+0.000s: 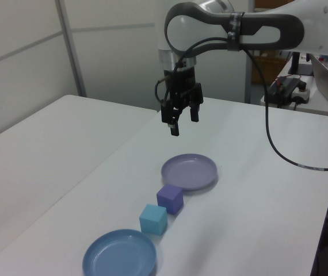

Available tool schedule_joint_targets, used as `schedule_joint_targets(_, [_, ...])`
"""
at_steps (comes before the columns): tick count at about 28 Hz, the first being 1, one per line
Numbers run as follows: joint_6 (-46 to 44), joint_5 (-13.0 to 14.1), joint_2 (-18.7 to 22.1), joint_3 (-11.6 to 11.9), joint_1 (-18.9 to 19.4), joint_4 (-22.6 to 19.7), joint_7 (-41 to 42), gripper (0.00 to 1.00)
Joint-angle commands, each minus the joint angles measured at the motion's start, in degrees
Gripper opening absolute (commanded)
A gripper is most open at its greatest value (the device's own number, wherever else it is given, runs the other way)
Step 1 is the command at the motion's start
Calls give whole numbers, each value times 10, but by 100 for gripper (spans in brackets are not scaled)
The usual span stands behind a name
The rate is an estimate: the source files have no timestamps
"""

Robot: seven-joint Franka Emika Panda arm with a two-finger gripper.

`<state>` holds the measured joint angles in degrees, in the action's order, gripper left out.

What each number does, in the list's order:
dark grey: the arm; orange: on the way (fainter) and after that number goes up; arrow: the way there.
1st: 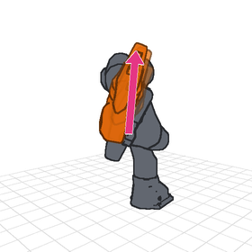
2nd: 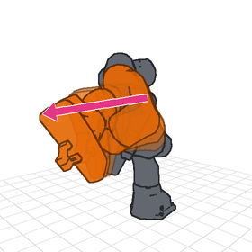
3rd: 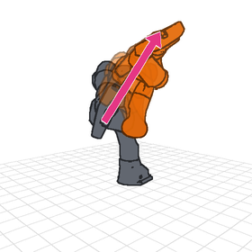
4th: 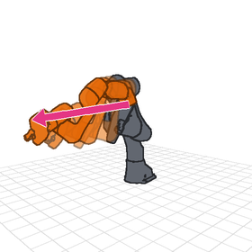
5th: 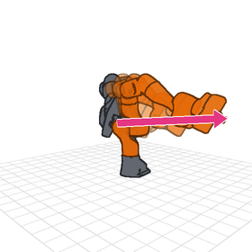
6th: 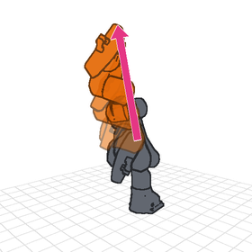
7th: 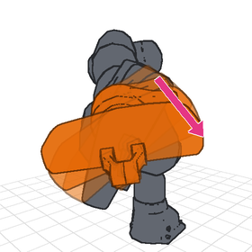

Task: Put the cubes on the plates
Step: 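Lower the open gripper over the dark purple cube, then close the gripper on the dark purple cube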

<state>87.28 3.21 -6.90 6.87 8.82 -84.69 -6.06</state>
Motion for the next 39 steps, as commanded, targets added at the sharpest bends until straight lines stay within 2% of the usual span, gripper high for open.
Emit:
schedule_joint_targets(1, [19,-29,-16,-2,2,-5,0,100])
schedule_joint_targets(4, [43,-42,-37,-3,8,-6,-6,100])
schedule_joint_targets(11, [92,-47,-85,-2,8,-17,-8,100])
schedule_joint_targets(17, [163,-73,-120,-3,13,-54,-23,100])
schedule_joint_targets(22, [193,-92,-145,-3,17,-65,-28,100])
schedule_joint_targets(38, [222,-104,-188,-3,26,-72,-40,100])
schedule_joint_targets(39, [222,-112,-192,-3,31,-72,-49,100])
